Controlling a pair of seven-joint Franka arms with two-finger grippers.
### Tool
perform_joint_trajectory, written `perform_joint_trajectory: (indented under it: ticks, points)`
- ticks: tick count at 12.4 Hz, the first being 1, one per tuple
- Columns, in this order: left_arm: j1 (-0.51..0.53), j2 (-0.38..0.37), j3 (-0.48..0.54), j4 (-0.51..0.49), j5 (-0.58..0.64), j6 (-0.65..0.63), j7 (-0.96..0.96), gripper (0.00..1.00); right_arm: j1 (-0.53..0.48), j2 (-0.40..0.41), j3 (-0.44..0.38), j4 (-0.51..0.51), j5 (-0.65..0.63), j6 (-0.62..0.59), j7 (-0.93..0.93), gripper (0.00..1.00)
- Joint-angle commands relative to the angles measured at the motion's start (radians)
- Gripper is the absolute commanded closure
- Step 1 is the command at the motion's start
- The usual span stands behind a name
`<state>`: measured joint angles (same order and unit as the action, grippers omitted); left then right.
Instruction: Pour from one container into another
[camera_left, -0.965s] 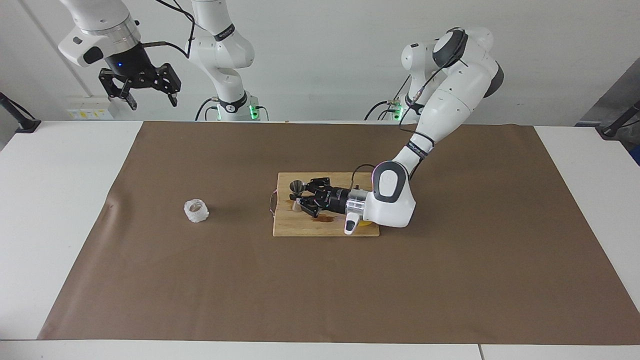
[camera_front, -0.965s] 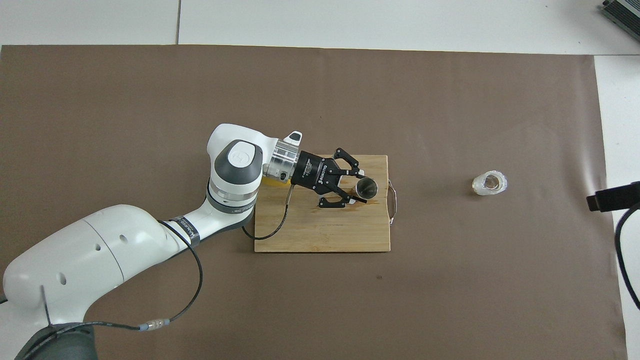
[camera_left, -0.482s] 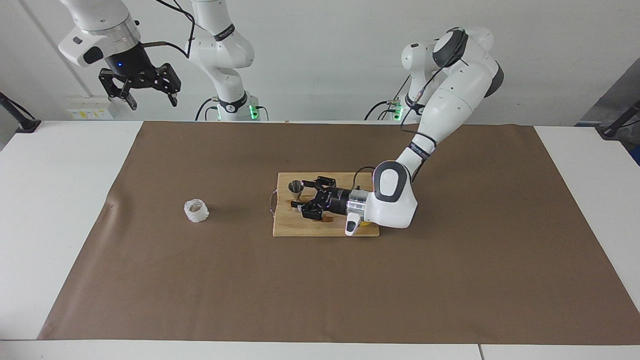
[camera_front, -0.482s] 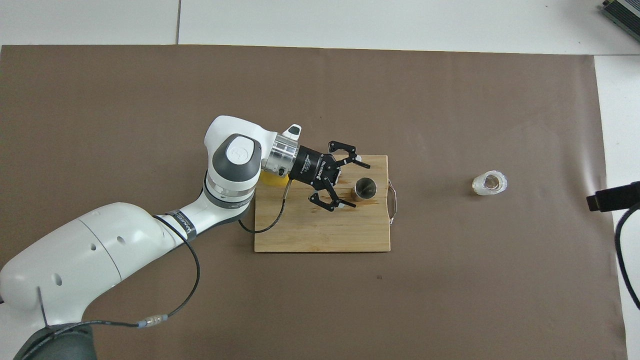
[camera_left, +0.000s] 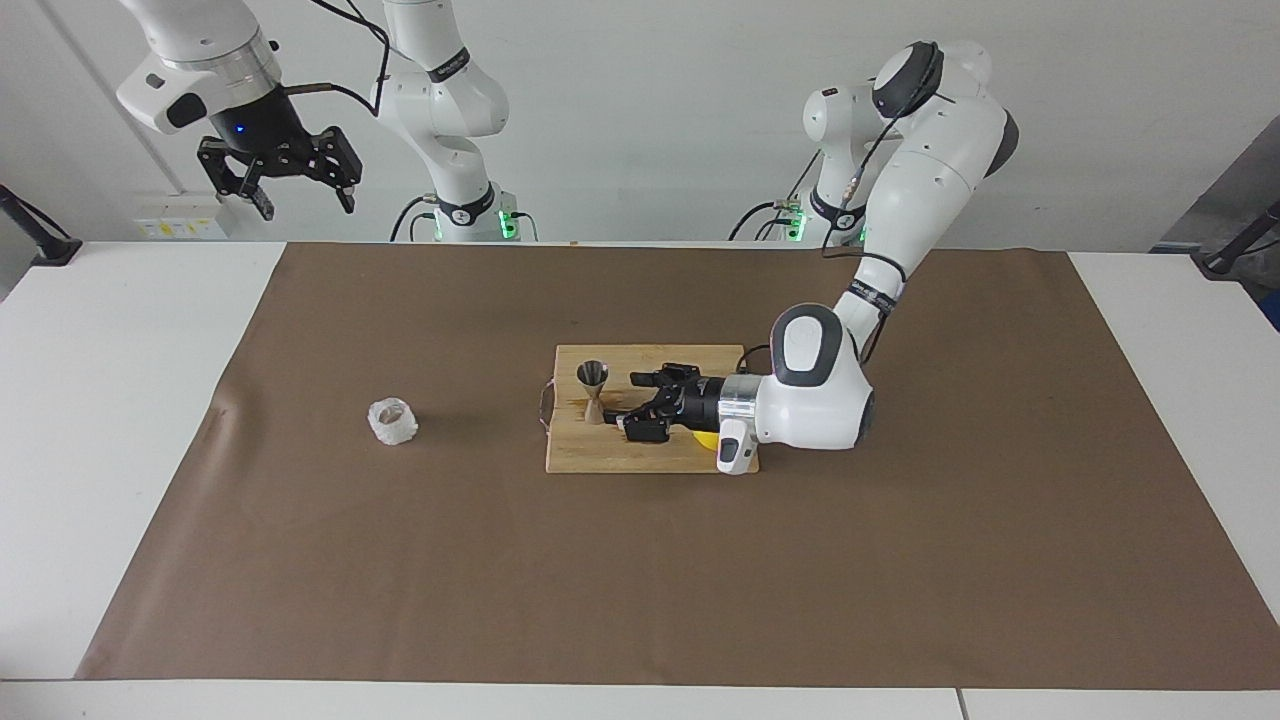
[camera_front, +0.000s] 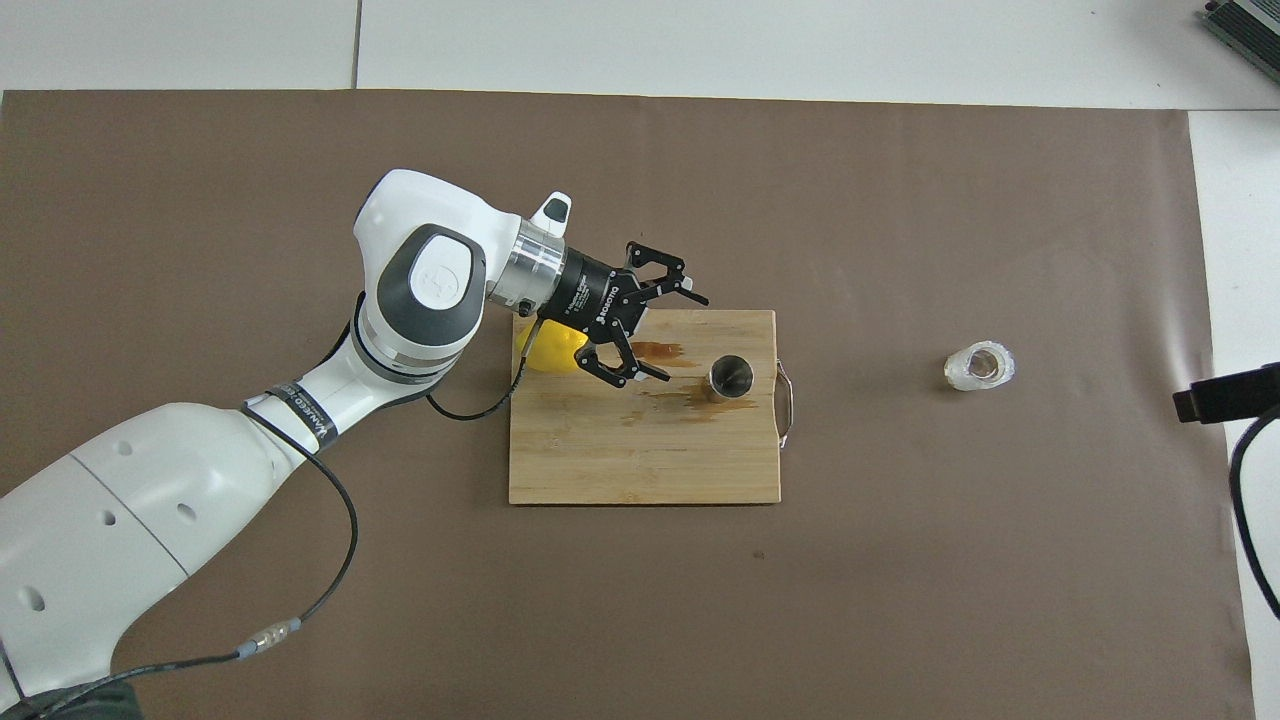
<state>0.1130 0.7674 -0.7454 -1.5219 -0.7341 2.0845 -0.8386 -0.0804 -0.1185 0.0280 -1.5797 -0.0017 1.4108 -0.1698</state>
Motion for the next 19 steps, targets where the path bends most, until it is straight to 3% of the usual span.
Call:
perform_joint_trajectory:
  ticks: [1,6,10,13,16,19]
  points:
    - [0.034,-0.083,0.0,-0.021,0.123,-0.003,-0.011,0.0,-0.012,-0.021,0.004,-0.022,0.017,0.004,-0.002,0.0]
    - [0.086,-0.252,0.026,-0.053,0.266,-0.006,0.11,0.0,-0.012,-0.021,0.004,-0.022,0.017,0.004,-0.002,0.0]
    - [0.148,-0.425,0.041,-0.139,0.291,-0.047,0.241,0.0,-0.012,-0.021,0.004,-0.022,0.017,0.004,-0.002,0.0]
    - [0.158,-0.465,0.041,-0.117,0.491,-0.096,0.32,0.0,-0.022,-0.027,-0.009,-0.023,0.017,-0.035,-0.005,0.0]
    - [0.16,-0.528,0.046,-0.106,0.611,-0.132,0.414,0.0,-0.033,-0.039,-0.022,-0.029,0.017,-0.041,-0.029,0.0]
    - [0.174,-0.605,0.046,-0.107,0.677,-0.207,0.415,0.0,-0.03,-0.13,-0.023,-0.227,0.015,0.116,-0.276,0.0]
